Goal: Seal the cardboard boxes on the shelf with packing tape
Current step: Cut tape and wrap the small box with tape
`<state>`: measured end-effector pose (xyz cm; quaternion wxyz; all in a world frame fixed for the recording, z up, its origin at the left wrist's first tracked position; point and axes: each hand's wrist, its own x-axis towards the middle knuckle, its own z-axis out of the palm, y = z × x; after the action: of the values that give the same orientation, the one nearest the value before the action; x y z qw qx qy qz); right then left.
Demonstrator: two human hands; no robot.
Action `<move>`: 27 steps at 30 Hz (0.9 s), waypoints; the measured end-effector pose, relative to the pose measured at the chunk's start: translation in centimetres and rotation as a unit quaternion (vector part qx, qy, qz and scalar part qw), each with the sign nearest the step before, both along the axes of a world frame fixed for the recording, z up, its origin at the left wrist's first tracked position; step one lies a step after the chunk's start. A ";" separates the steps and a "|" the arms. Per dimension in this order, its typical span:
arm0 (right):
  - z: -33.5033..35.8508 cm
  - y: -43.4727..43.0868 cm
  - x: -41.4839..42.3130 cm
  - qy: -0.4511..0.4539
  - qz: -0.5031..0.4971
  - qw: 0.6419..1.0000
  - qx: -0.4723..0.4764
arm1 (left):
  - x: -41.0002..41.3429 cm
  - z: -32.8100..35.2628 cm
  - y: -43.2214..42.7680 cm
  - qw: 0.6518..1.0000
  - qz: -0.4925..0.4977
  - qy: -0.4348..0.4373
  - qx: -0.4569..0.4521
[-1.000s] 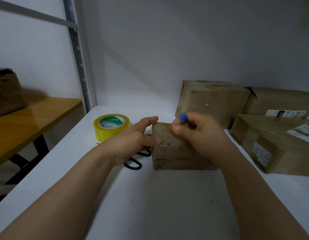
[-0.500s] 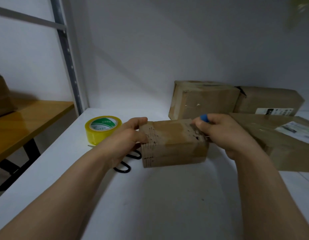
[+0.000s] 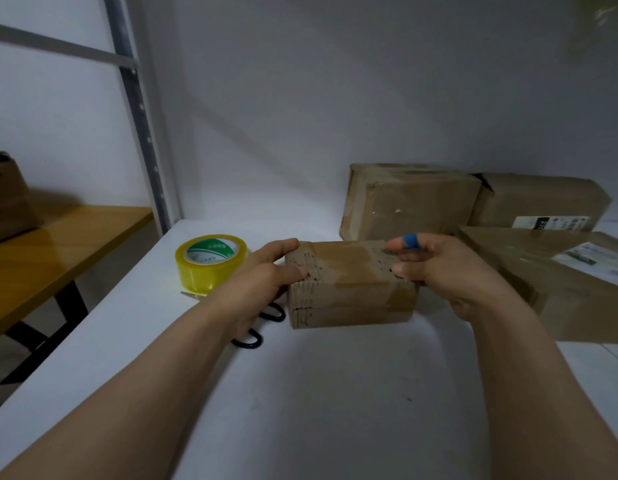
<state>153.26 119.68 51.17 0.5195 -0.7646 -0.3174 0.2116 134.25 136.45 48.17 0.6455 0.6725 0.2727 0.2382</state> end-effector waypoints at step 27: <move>0.3 3.9 -8.3 -0.194 0.100 0.964 0.149 | -4.3 4.1 1.7 0.970 0.136 -0.193 0.053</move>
<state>144.96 123.58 51.51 0.5319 -0.6695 -0.5149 0.0607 129.91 138.14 52.22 0.6109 0.6040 0.2190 0.4627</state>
